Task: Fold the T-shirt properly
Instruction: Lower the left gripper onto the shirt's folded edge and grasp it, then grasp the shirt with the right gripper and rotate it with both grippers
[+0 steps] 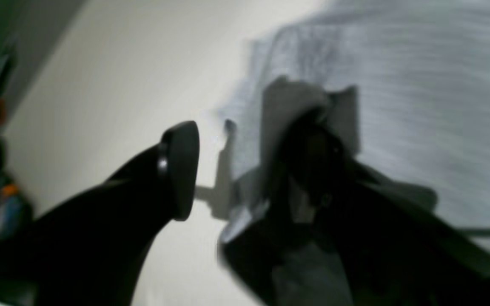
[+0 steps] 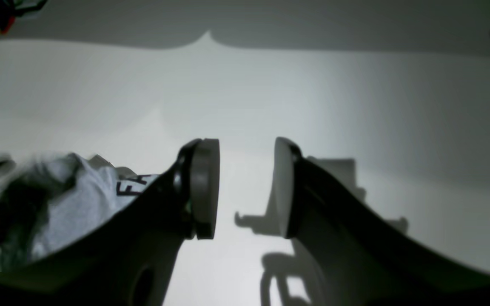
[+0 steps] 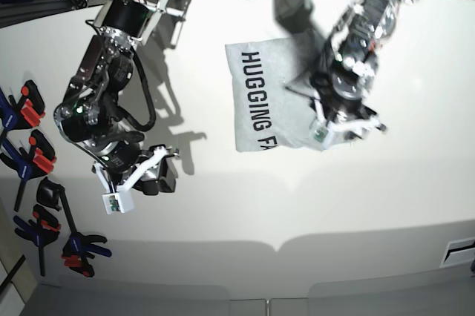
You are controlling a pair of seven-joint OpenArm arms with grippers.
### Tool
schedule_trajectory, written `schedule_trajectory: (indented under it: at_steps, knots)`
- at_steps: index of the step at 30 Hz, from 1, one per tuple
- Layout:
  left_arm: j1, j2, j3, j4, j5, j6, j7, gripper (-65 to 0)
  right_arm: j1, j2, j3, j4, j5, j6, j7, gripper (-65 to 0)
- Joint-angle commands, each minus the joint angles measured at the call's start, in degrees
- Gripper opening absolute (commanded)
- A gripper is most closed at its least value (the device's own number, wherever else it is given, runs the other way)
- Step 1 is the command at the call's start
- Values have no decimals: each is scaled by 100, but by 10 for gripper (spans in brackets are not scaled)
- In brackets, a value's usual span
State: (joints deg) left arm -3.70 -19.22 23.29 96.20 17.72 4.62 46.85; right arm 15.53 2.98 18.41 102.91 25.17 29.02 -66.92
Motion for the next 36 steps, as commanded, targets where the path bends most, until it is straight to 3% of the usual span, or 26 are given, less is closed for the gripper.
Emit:
schedule_trajectory:
  at_steps: [1, 8, 11, 13, 15, 20, 25, 27, 30, 32, 36]
  knots:
    - [-278, -149, -35, 105, 160, 197, -24, -341, 142, 35, -7, 94, 70, 59, 153, -444]
    - [-938, -756, -35, 107, -9, 319, 955, -341, 142, -42, -116, 17, 374, 61, 238, -444]
    - [-977, -743, -33, 140, -662, 479, 1580, -341, 144, -297, -358, -195, 302, 66, 529, -444]
    - [-927, -748, -33, 219, -1600, 546, 1810, -341, 146, -474, -588, -422, 11, 66, 863, -444]
    - [-708, -678, -33, 450, -2081, 612, 1674, -341, 153, -595, -852, -697, -387, 66, 1255, -444]
    - [214, -240, -33, 1543, -1993, 610, 1364, -341, 243, -710, -1672, -1582, -979, 181, 1814, -444]
    - [1139, -50, -33, 2494, -1818, 614, 1307, -341, 481, -713, -2323, -2562, -1325, 210, 1578, -444]
    - [1539, -48, -33, 2614, -1858, 614, 909, -341, 509, -713, -2470, -2782, -1325, 210, 1554, -444]
    - [2057, -44, -33, 2557, -2422, 605, 184, -341, 509, -713, -2581, -2979, -1327, 212, 1749, -444]
    - [2299, 50, -33, 2496, -2682, 455, 142, -341, 509, -713, -2601, -3086, -1329, 212, 1985, -444]
    - [2424, 341, -33, 2122, -2636, 24, -210, -341, 507, -715, -2601, -3351, -1628, 210, 2041, -444]
